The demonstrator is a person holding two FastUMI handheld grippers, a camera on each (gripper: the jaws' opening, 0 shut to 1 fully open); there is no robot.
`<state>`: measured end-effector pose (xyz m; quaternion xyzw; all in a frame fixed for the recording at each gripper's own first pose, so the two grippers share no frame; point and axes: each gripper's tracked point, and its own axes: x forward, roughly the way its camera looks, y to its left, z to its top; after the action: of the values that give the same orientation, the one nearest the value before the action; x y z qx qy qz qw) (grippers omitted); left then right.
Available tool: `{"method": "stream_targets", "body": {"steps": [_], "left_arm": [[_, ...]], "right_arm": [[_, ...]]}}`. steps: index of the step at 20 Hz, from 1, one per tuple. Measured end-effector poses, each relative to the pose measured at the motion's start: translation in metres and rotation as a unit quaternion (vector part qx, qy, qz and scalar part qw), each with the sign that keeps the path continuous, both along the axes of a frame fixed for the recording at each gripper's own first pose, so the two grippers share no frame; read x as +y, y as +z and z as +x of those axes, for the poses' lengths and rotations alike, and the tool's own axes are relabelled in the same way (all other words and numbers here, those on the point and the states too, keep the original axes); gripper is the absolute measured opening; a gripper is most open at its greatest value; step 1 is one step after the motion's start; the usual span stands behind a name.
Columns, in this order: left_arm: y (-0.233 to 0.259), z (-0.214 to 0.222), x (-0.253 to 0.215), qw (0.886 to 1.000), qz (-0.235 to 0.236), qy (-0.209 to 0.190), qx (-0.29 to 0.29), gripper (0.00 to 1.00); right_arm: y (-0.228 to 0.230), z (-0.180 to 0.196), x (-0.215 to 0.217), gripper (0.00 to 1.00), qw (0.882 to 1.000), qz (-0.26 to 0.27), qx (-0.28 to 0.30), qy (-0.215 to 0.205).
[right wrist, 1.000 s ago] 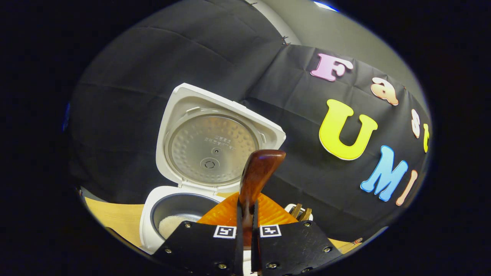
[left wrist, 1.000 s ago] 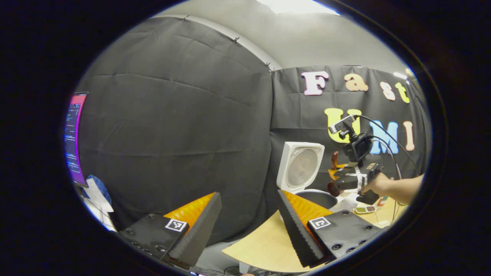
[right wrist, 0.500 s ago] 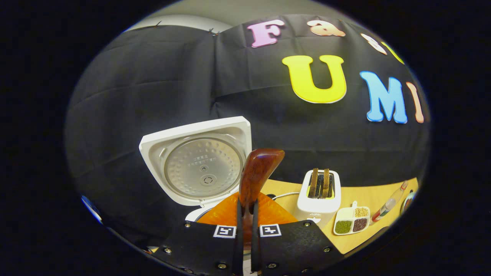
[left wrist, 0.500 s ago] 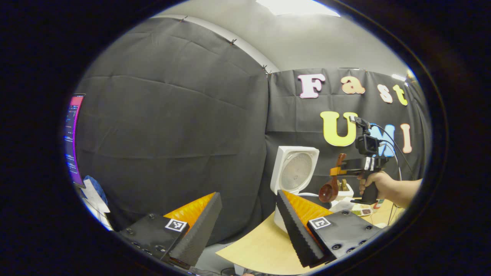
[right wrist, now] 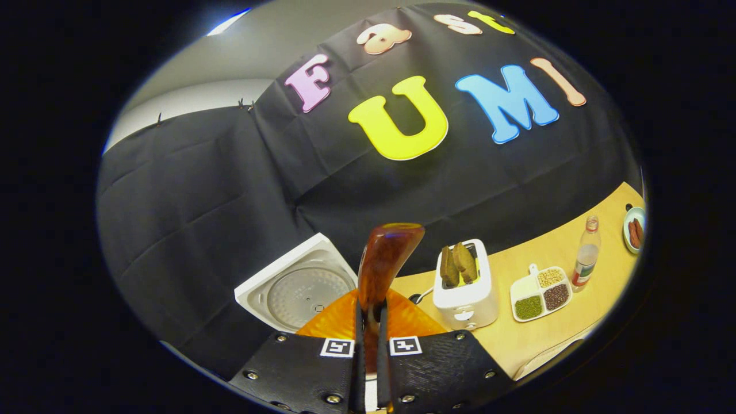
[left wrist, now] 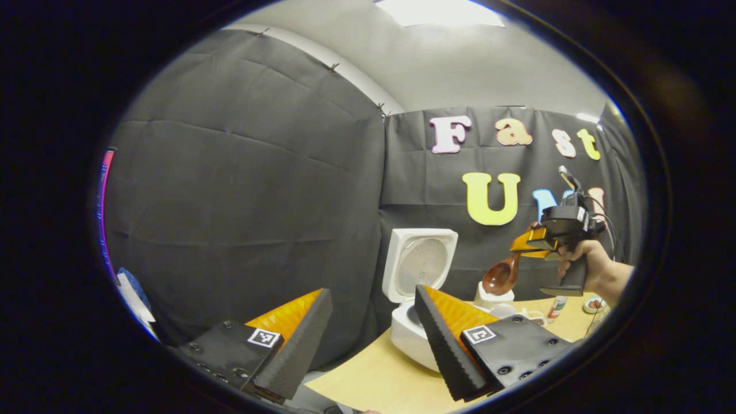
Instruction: Close the left gripper, press the button to open the rice cooker; take a wooden spoon from the chopstick holder with the right hand, scoop a spoonful of rice and pour it into the rice cooker, then put the wooden spoon back into the chopstick holder.
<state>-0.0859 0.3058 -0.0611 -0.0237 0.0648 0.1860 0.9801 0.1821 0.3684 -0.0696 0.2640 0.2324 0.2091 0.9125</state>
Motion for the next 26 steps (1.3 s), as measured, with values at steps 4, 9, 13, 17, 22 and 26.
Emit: {"method": "stream_targets", "body": {"steps": [4, 9, 13, 17, 22, 26], "left_arm": [[0.01, 0.014, -0.02, 1.0, 0.002, -0.014, -0.01, 0.96], [0.021, 0.031, -0.047, 0.999, 0.003, -0.03, -0.022, 0.99], [0.027, 0.046, -0.071, 0.999, 0.005, -0.044, -0.027, 0.99], [0.034, 0.061, -0.102, 0.997, -0.002, -0.065, -0.035, 0.99], [0.043, 0.081, -0.144, 0.995, -0.004, -0.094, -0.04, 0.99], [0.052, 0.095, -0.175, 0.992, 0.003, -0.114, -0.049, 0.95]], "right_arm": [[0.004, -0.003, -0.048, 0.08, 1.0, 0.005, 0.003, -0.025], [0.004, -0.004, -0.114, 0.08, 0.998, 0.001, 0.003, -0.062], [0.001, -0.01, -0.172, 0.08, 0.995, -0.024, -0.006, -0.099], [-0.002, -0.014, -0.228, 0.08, 0.99, -0.043, -0.004, -0.132], [-0.006, -0.018, -0.295, 0.08, 0.983, -0.07, -0.006, -0.167], [-0.01, -0.025, -0.347, 0.08, 0.977, -0.088, -0.01, -0.195]]}}
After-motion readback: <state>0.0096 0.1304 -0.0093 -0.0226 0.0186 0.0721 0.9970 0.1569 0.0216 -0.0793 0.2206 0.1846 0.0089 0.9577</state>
